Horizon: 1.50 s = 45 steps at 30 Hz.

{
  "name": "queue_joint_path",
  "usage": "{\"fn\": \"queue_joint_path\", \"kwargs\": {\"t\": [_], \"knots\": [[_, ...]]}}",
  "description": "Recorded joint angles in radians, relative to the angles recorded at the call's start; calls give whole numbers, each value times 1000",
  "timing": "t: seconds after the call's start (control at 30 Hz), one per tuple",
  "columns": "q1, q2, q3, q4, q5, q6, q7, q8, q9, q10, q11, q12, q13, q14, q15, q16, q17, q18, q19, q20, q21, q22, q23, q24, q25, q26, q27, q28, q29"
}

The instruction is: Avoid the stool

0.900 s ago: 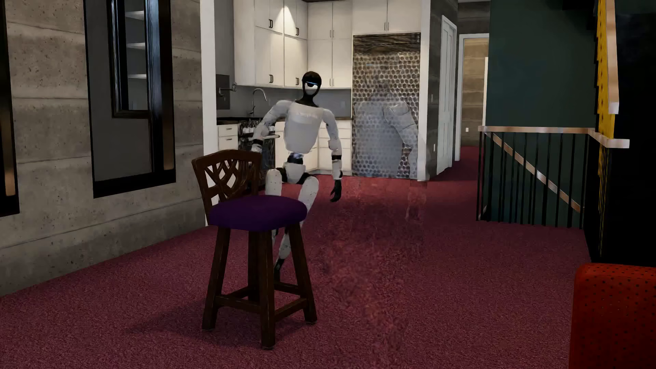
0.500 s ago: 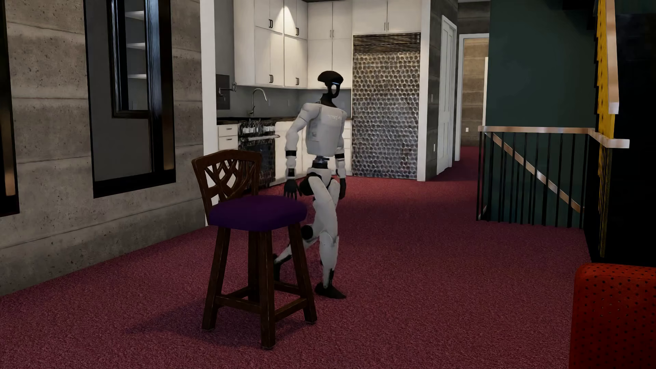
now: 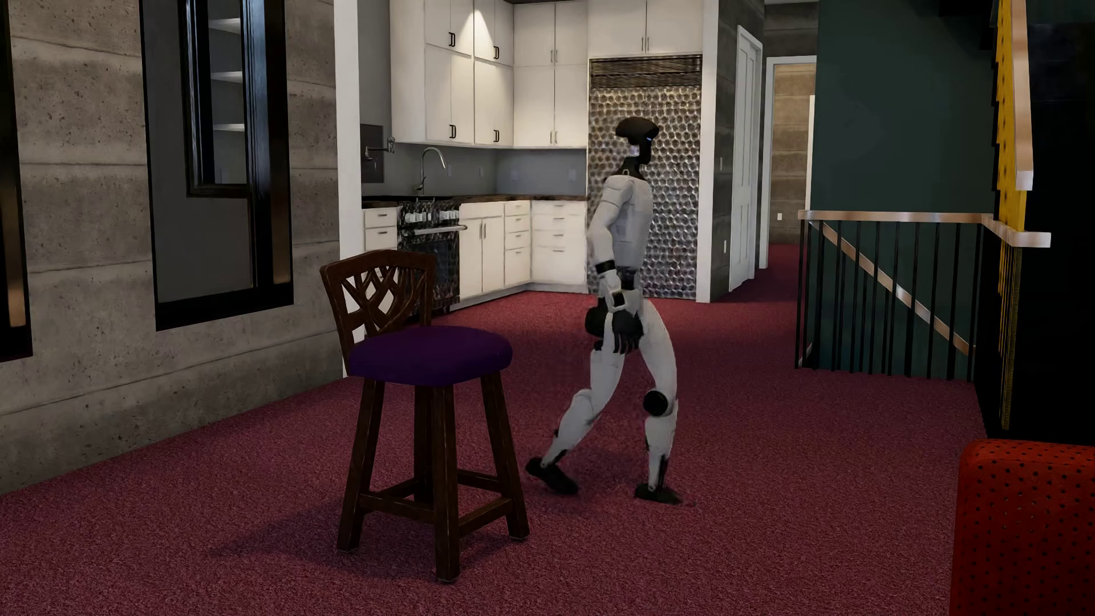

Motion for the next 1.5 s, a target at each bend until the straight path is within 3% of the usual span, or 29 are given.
{"fn": "queue_joint_path", "kwargs": {"t": [0.07, 0.1, 0.17, 0.2, 0.27, 0.3, 0.37, 0.4, 0.47, 0.5, 0.53, 0.6, 0.67, 0.73, 0.77, 0.83, 0.93, 1.03, 1.07, 1.1, 1.2, 1.23, 1.37, 1.4, 1.43, 1.47, 1.5], "knots": [[27, -64, -9, -18, -55, -16, 0, 0, -14, 74, 159, -11, 17, -34, 303, 5, 18, 0, 0, -83, 101, 58, 129, 0, 0, 0, 0, 0, 0], [104, -122, -12, -28, -87, -4, 0, 0, 1, 64, 305, -1, 39, -76, 443, 12, 11, 0, 0, -89, 135, 55, 155, 0, 0, 0, 0, 0, 0], [352, -196, -40, -56, -123, 11, 0, 0, 88, 16, 592, 38, 81, -168, 591, 45, -16, 0, 0, -95, 153, 1, 129, 0, 0, 0, 0, 0, 0], [445, -242, -81, -64, -126, 22, 0, 0, 115, -8, 658, 42, 87, -206, 614, 56, -19, 0, 0, -89, 143, 6, 117, 0, 0, 0, 0, 0, 0], [602, -315, -168, -60, -102, 58, 0, 0, 148, -109, 561, 40, 106, -86, 595, 72, -27, 0, 0, -66, 92, 25, 70, 0, 0, 0, 0, 0, 0], [664, -348, -199, -61, -83, 72, 0, 0, 154, -126, 429, 34, 112, -145, 566, 80, -35, 0, 0, -47, 65, 22, 37, 0, 0, 0, 0, 0, 0], [755, -355, -244, -66, -42, 90, 0, 0, 155, -146, 83, 22, 111, -224, 480, 99, -34, 0, 0, 10, 34, -3, 8, 0, 0, 0, 0, 0, 0], [787, -335, -255, -77, -19, 88, 0, 0, 154, -142, -70, 7, 104, -239, 288, 108, -28, 0, 0, 34, 38, -12, 15, 0, 0, 0, 0, 0, 0], [842, -294, -256, -111, -7, 73, 0, 0, 144, -132, -1, -29, 100, -188, 240, 112, -18, 0, 0, 76, 71, -24, 44, 0, 0, 0, 0, 0, 0], [863, -315, -266, -104, -20, 73, 0, 0, 138, -41, -193, -34, 105, -292, 380, 104, -18, 0, 0, 111, 95, -37, 62, 0, 0, 0, 0, 0, 0], [866, -332, -271, -81, -21, 89, 0, 0, 125, 13, -153, -32, 116, -307, 421, 87, -20, 0, 0, 136, 112, -52, 81, 0, 0, 0, 0, 0, 0], [785, -396, -253, 0, -13, 128, 0, 0, 100, 260, -6, -23, 116, -139, 756, 39, -36, 0, 0, 134, 171, -63, 136, 0, 0, 0, 0, 0, 0], [575, -342, -263, 97, 35, 142, 0, 0, 98, 640, 18, -21, 80, -2, 661, 5, -51, 0, 0, 63, 195, -52, 160, 0, 0, 0, 0, 0, 0], [325, -294, -257, 100, 45, 131, 0, 0, 88, 882, 7, -36, 38, -141, 471, -13, -55, 0, 0, -33, 140, -32, 146, 0, 0, 0, 0, 0, 0], [243, -249, -234, 83, 47, 116, 0, 0, 85, 881, -6, -30, 25, -189, 389, -16, -53, 0, 0, -57, 102, -32, 127, 0, 0, 0, 0, 0, 0], [119, -200, -183, 33, 38, 90, 0, 0, 62, 656, -6, 0, 27, -194, 240, -14, -49, 0, 0, -57, 6, -49, 40, 0, 0, 0, 0, 0, 0], [100, -152, -137, -12, 27, 74, 0, 0, 48, 78, 40, 22, 13, -73, 70, -20, -41, 0, 0, -50, -20, -13, -38, 0, 0, 0, 0, 0, 0], [124, -134, -133, 25, 3, 65, 0, 0, 49, -35, 139, 22, 2, 21, -11, -1, -26, 0, 0, -126, 3, 41, 12, 0, 0, 0, 0, 0, 0], [141, -127, -138, 31, -11, 72, 0, 0, 39, -18, 157, 24, 9, 82, -17, 3, -29, 0, 0, -136, 21, 50, 37, 0, 0, 0, 0, 0, 0], [157, -135, -143, 28, -38, 67, 0, 0, 29, 11, 197, 23, 18, 72, 27, 3, -31, 0, 0, -148, 44, 60, 75, 0, 0, 0, 0, 0, 0], [403, -213, -138, 17, -103, 58, 0, 0, 92, 13, 473, 36, 44, -78, 425, 63, -28, 0, 0, -104, 170, 14, 179, 0, 0, 0, 0, 0, 0], [489, -242, -138, 17, -103, 70, 0, 0, 115, -117, 525, 36, 49, -31, 495, 83, -35, 0, 0, -87, 194, -1, 180, 0, 0, 0, 0, 0, 0], [691, -377, -200, 6, -68, 119, 0, 0, 147, -201, 370, 47, 81, 59, 645, 140, -48, 0, 0, -11, 97, -5, 97, 0, 0, 0, 0, 0, 0], [733, -391, -216, -10, -49, 124, 0, 0, 157, -218, 272, 41, 80, 91, 668, 152, -46, 0, 0, -23, 87, -4, 87, 0, 0, 0, 0, 0, 0], [763, -402, -222, -31, -28, 124, 0, 0, 166, -224, 167, 32, 76, 290, 643, 158, -42, 0, 0, -26, 92, -2, 87, 0, 0, 0, 0, 0, 0], [775, -400, -221, -45, 0, 124, 0, 0, 170, -218, 52, 16, 67, 465, 566, 158, -37, 0, 0, -23, 105, 3, 102, 0, 0, 0, 0, 0, 0], [786, -380, -225, -53, 25, 122, 0, 0, 173, -215, -61, -4, 62, 465, 394, 152, -34, 0, 0, -17, 128, 10, 120, 0, 0, 0, 0, 0, 0]]}}
